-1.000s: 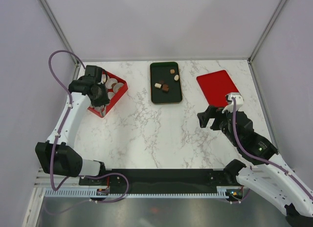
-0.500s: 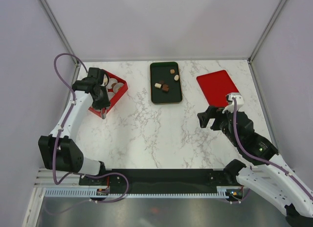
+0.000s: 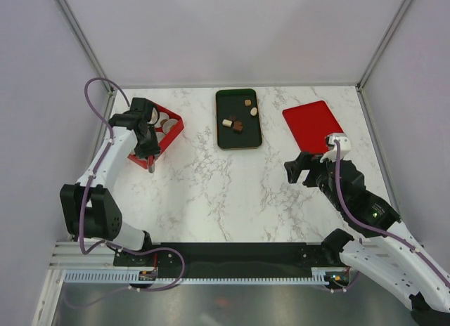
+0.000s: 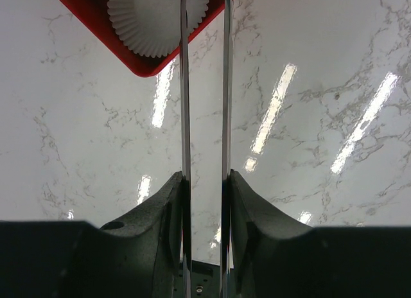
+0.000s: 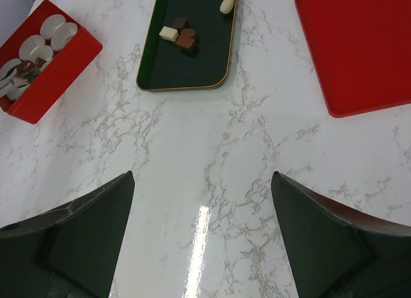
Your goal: Pack the chocolate
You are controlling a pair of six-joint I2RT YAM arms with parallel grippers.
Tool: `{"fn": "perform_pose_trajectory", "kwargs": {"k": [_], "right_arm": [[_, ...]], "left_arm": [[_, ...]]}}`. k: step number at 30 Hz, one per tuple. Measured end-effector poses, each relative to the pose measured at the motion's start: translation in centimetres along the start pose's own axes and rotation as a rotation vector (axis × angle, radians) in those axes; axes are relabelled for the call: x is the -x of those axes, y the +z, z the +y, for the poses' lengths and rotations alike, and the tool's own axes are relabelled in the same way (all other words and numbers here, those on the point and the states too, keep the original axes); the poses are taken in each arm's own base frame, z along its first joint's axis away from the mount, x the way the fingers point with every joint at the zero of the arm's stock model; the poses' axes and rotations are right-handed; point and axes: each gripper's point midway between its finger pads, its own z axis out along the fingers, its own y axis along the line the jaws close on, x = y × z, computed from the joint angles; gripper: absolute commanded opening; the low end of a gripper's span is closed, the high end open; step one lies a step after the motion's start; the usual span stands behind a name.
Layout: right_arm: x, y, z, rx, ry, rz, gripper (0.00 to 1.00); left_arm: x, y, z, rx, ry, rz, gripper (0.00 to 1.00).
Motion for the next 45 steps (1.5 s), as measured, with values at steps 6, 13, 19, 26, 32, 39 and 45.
{"fn": "perform_pose_trajectory", "kwargs": {"k": [6, 13, 19, 26, 32, 39, 45], "right_arm": [[0.0, 0.1, -0.1, -0.006, -0.002, 0.000, 0.96], [-0.1, 0.1, -0.1, -0.008, -0.003, 0.003, 0.96], [-0.1, 0.1, -0.1, -0.009, -0.003, 0.002, 0.96], [-0.1, 0.2, -0.2, -0.012, -0.004, 0.003, 0.96], [-0.2, 0.4, -0.2, -0.015, -0.006, 0.008, 0.96], [0.0, 0.4, -0.1, -0.012, -0.004, 0.003, 0.96], [0.1, 0.4, 0.0, -0.010, -0.002, -0.001, 0.96]], "left_arm": [[0.0, 0.4, 0.0, 0.005, 0.000, 0.009, 0.33], [0.3, 0.6, 0.0, 0.006, -0.002, 0.011, 0.33], [0.4, 0.8, -0.1, 0.008, 0.000, 0.017, 0.33], [2.8, 1.2, -1.8, -0.064, -0.006, -0.058, 0.39], [3.8, 1.6, -2.5, -0.084, -0.007, -0.085, 0.39], [3.9, 1.6, -2.3, -0.075, -0.007, -0.088, 0.39], [3.8, 1.6, -2.3, -0.074, -0.007, -0.088, 0.39]]}}
